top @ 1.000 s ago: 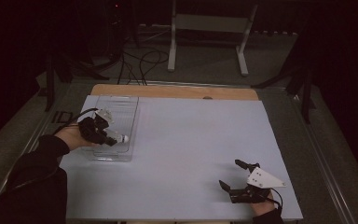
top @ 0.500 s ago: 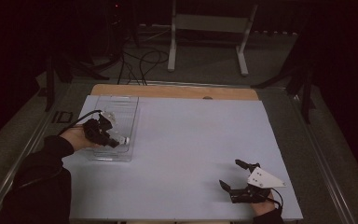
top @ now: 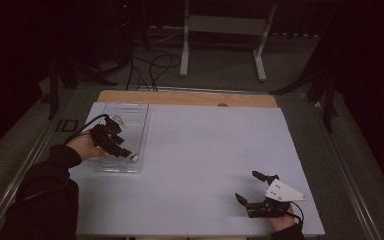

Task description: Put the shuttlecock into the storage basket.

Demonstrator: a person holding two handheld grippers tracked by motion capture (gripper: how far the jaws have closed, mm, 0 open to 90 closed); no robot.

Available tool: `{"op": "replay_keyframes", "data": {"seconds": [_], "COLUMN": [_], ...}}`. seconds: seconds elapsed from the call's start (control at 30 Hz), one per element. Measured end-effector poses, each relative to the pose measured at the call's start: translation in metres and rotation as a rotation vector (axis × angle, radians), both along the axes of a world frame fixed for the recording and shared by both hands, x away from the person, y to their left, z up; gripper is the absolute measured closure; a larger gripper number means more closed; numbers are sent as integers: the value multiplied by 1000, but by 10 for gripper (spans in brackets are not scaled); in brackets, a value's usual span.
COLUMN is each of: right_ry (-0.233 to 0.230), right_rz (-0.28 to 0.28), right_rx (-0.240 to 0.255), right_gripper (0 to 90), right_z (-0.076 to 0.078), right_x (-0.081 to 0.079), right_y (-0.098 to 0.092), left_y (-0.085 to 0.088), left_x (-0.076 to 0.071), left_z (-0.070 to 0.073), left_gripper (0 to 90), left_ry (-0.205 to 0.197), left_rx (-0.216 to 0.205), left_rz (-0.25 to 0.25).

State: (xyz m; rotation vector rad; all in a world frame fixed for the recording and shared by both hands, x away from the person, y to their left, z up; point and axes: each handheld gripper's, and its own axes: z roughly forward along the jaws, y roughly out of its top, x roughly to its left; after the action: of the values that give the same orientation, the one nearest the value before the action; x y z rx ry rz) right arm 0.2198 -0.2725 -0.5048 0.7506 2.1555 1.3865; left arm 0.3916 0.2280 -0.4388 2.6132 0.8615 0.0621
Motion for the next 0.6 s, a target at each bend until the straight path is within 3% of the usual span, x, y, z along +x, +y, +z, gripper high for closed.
{"op": "replay_keyframes", "data": {"seconds": [0.17, 0.33, 0.5, 0.6], "right_ry": [3, 4, 4, 3], "right_rz": [2, 3, 2, 1], "right_rx": [1, 1, 3, 3], "right_gripper": [81, 82, 81, 82], "right_z": [0, 0, 0, 0], "right_x": [0, 0, 0, 0], "right_y": [0, 0, 0, 0], "left_y": [1, 1, -2, -5], "left_x": [0, 0, -2, -3], "left_z": [2, 5, 9, 11], "left_gripper": [228, 151, 9, 1], "left_ry": [-24, -32, -42, -46], "left_rx": [4, -27, -48, -56], "left_rz": [33, 63, 36, 32]}}
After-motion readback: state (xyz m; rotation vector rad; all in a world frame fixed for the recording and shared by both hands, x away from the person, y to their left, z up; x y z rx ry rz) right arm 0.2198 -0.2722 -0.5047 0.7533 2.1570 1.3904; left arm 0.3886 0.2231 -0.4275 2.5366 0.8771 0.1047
